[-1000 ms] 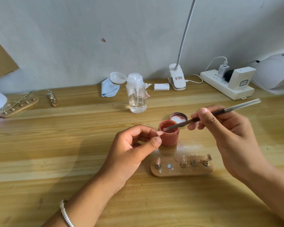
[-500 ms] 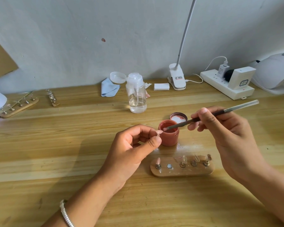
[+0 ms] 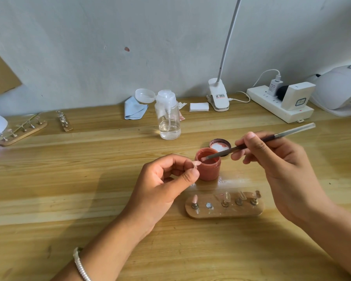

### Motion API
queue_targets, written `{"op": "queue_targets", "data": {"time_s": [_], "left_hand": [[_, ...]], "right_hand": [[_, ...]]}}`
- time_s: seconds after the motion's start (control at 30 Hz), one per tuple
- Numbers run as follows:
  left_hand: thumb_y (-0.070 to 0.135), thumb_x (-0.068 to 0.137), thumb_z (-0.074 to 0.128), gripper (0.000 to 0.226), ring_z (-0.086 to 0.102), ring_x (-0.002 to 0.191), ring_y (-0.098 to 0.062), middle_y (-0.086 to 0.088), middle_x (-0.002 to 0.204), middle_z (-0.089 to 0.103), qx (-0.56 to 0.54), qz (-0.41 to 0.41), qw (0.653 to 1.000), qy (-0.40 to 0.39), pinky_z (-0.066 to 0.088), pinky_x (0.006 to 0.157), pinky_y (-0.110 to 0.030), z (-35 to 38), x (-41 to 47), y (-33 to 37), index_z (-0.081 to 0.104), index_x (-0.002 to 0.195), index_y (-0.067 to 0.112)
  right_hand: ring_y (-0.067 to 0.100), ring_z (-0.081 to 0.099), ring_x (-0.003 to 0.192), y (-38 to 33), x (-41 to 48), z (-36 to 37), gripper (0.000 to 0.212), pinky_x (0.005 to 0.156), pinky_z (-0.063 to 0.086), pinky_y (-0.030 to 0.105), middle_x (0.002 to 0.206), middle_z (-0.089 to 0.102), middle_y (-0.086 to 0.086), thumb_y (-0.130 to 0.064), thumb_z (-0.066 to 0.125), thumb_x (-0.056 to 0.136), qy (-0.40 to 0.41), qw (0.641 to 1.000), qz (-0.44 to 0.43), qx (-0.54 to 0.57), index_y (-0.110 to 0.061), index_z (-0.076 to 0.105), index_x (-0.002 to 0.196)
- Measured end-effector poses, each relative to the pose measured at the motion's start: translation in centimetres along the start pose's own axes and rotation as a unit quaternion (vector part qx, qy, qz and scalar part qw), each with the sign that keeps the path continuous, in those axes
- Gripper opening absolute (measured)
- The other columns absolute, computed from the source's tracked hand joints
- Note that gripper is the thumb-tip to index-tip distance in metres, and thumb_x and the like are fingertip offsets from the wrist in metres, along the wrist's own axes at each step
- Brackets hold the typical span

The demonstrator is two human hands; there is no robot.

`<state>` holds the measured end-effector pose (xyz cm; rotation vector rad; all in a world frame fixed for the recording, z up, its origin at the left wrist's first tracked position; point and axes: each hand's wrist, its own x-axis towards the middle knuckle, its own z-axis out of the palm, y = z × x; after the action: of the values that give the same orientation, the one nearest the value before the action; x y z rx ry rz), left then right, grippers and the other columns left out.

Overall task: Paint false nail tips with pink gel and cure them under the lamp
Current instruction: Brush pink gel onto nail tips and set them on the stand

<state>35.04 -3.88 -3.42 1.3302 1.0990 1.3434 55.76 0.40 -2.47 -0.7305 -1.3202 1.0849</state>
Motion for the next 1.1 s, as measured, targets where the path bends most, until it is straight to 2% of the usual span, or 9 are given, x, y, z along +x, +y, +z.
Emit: {"op": "queue_targets", "data": {"time_s": [0.17,0.33,0.5,0.6,0.73,0.83,0.93,1.1], "left_hand": [[0.024,0.074,0.076,0.01,0.063,0.073,0.0,0.009,0.078,0.071,0.005,0.001,1.0,-0.005,0.046,0.061,-0.011,0.03,-0.01,0.03,0.076,0.084,0.024],[0.024,0.074,0.076,0.009,0.063,0.073,0.001,0.009,0.078,0.071,0.007,0.002,1.0,-0.006,0.046,0.062,-0.011,0.01,-0.07,0.04,0.076,0.083,0.024],[0.026,0.074,0.077,0.008,0.063,0.074,0.001,0.009,0.079,0.071,0.009,0.002,1.0,-0.007,0.047,0.062,-0.011,0.0,-0.04,0.07,0.076,0.083,0.025],[0.031,0.072,0.079,0.012,0.064,0.075,0.001,0.009,0.08,0.072,0.007,0.0,1.0,-0.009,0.047,0.062,-0.011,0.01,-0.06,0.1,0.076,0.083,0.026],[0.022,0.078,0.079,0.007,0.064,0.076,0.0,0.007,0.084,0.073,0.005,0.003,1.0,-0.008,0.047,0.062,-0.011,-0.02,-0.04,0.12,0.076,0.084,0.026],[0.019,0.078,0.075,0.01,0.063,0.075,0.001,0.009,0.082,0.073,0.003,0.011,1.0,-0.005,0.046,0.062,-0.012,-0.02,-0.04,0.16,0.077,0.083,0.027],[0.019,0.078,0.075,0.01,0.062,0.074,0.001,0.008,0.085,0.074,0.006,0.016,1.0,-0.005,0.046,0.062,-0.012,0.03,0.0,0.19,0.077,0.083,0.028],[0.019,0.077,0.08,0.009,0.064,0.077,-0.002,0.005,0.087,0.075,0.014,0.025,1.0,-0.004,0.046,0.063,-0.013,0.0,-0.02,0.2,0.077,0.084,0.025]], "right_hand": [[0.008,0.067,0.076,-0.09,-0.45,0.35,0.024,0.071,0.048,0.017,0.076,0.075,0.005,-0.027,0.06,0.091,-0.048,0.999,-0.009,-0.003,-0.007,0.071,0.093],[0.007,0.066,0.073,0.0,-0.15,0.22,0.026,0.07,0.047,0.016,0.071,0.073,0.002,-0.026,0.061,0.09,-0.009,1.0,-0.006,-0.006,-0.001,0.069,0.091],[0.011,0.066,0.074,-0.1,-0.23,0.11,0.018,0.07,0.048,0.019,0.074,0.073,0.003,-0.026,0.06,0.091,-0.005,1.0,-0.011,0.003,-0.012,0.071,0.087],[0.011,0.066,0.076,-0.14,-0.44,0.3,0.02,0.071,0.048,0.019,0.076,0.074,0.005,-0.024,0.059,0.094,-0.034,0.999,-0.02,-0.003,-0.01,0.072,0.091],[0.01,0.067,0.074,-0.14,-0.33,0.3,0.02,0.071,0.048,0.017,0.073,0.074,0.006,-0.026,0.061,0.091,-0.02,1.0,-0.011,-0.011,-0.009,0.072,0.089],[0.01,0.066,0.071,-0.33,-0.09,0.07,0.017,0.069,0.048,0.017,0.072,0.073,0.002,-0.029,0.063,0.087,0.014,1.0,-0.006,-0.008,-0.021,0.076,0.079],[0.01,0.065,0.07,-0.51,-0.1,0.11,0.019,0.068,0.048,0.019,0.074,0.074,-0.003,-0.03,0.062,0.087,0.011,1.0,-0.013,-0.003,-0.031,0.077,0.076],[0.013,0.065,0.072,-0.75,-0.26,0.32,0.02,0.068,0.049,0.021,0.076,0.073,-0.002,-0.032,0.061,0.088,-0.006,1.0,-0.015,0.015,-0.026,0.077,0.079]]}}
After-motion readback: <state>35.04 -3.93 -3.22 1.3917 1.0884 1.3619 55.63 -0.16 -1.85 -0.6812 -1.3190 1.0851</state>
